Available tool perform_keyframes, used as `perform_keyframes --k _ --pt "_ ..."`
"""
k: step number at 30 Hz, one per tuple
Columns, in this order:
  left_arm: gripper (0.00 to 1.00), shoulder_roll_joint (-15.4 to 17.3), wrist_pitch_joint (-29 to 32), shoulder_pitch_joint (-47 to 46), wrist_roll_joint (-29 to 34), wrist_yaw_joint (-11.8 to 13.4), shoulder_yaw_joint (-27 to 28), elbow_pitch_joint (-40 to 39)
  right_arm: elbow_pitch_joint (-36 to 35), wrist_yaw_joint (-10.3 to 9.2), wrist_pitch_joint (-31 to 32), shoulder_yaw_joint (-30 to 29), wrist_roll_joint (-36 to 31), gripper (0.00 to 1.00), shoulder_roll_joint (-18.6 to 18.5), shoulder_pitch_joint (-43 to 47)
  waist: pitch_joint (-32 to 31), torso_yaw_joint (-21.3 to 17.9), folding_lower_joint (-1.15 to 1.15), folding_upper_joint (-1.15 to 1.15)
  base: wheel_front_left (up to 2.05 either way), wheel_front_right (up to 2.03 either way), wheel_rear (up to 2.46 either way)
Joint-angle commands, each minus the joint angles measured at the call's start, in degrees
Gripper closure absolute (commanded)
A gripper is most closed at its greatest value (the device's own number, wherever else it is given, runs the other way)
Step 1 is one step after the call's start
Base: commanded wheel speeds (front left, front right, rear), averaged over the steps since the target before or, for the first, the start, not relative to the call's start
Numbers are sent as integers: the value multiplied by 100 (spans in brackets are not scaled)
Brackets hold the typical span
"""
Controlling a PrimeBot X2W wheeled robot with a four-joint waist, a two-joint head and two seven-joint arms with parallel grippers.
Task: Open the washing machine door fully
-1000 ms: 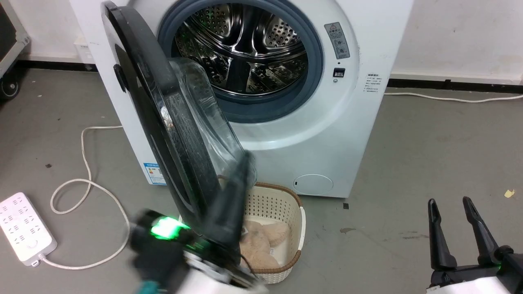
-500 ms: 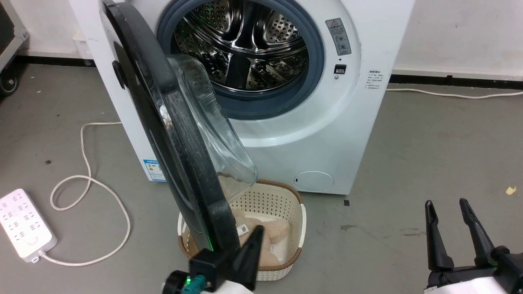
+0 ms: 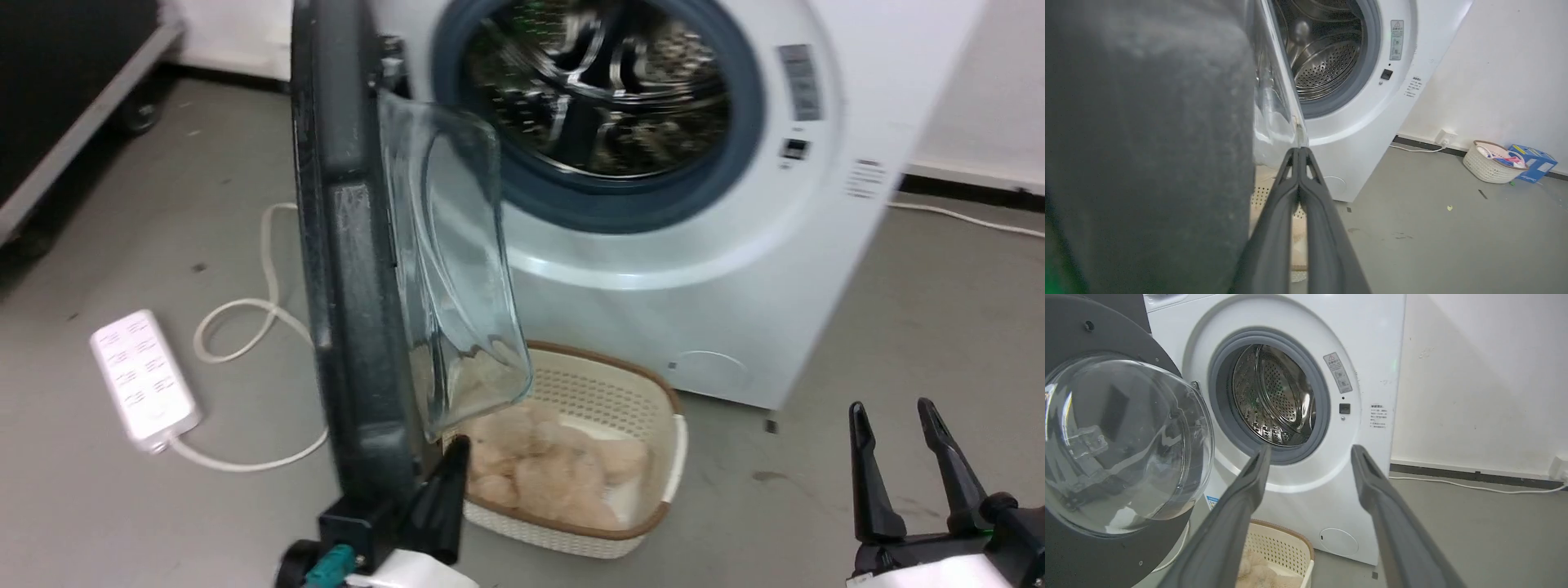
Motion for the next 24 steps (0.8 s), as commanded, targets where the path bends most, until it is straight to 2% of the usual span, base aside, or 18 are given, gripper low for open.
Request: perform_keyframes --k 1,6,11,16,24 --pt "100 94 -23 -19 14 17 62 -60 -6 3 -24 2 42 0 20 61 62 336 0 0 0 0 0" --pt "100 373 139 -55 -125 74 394 -217 -9 3 -24 95 -44 0 20 25 194 760 0 0 0 0 0" --pt "100 780 351 -156 -323 161 923 -315 -27 3 -24 205 -172 0 20 -143 451 910 0 0 0 0 0" --pt "100 1307 642 -398 -534 172 1487 -274 -78 3 -24 227 -287 0 20 -305 756 898 0 0 0 0 0" --pt "100 2151 834 -991 -927 82 2405 559 -47 3 -24 249 -413 0 20 -475 1131 593 0 0 0 0 0"
